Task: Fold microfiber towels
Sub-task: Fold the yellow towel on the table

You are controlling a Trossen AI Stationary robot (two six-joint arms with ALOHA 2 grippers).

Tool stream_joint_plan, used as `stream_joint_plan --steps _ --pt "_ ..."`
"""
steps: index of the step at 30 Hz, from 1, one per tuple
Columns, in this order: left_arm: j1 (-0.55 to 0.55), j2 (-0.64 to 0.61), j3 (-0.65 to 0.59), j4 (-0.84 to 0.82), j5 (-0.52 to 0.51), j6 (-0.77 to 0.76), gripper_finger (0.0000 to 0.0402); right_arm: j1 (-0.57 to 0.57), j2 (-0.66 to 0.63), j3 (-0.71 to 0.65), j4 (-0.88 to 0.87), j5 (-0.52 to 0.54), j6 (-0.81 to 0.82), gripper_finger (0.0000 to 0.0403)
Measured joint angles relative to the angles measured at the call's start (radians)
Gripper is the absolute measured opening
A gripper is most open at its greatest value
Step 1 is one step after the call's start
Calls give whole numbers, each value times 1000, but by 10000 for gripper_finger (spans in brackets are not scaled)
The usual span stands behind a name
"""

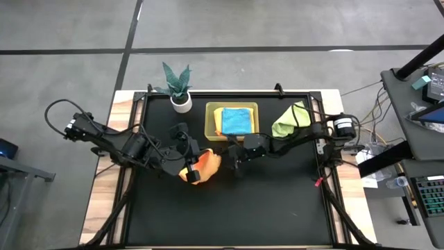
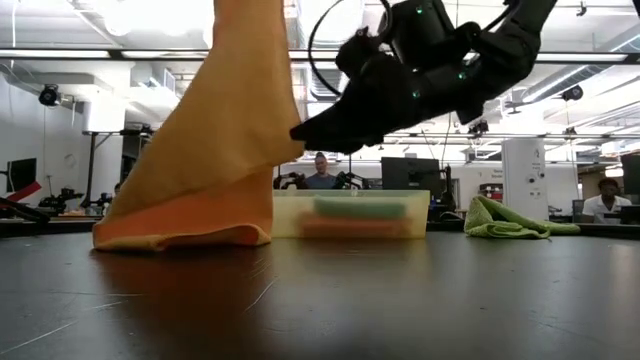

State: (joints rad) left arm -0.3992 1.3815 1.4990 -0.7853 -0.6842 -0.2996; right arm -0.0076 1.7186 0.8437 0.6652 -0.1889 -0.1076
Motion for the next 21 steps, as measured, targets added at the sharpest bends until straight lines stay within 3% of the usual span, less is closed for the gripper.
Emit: stream_joint_plan --steps 5,12,17,21 --pt "0 0 0 -8 4 0 0 1 -10 21 -40 -29 -17 186" --pt "0 0 0 -10 12 -1 0 8 -86 19 -160 -113 -39 27" --pt "0 0 -4 -11 41 -9 0 49 -163 17 -252 -118 -37 9" --pt "0 -1 -8 -16 118 -34 0 93 -295 34 -448 -2 -68 8"
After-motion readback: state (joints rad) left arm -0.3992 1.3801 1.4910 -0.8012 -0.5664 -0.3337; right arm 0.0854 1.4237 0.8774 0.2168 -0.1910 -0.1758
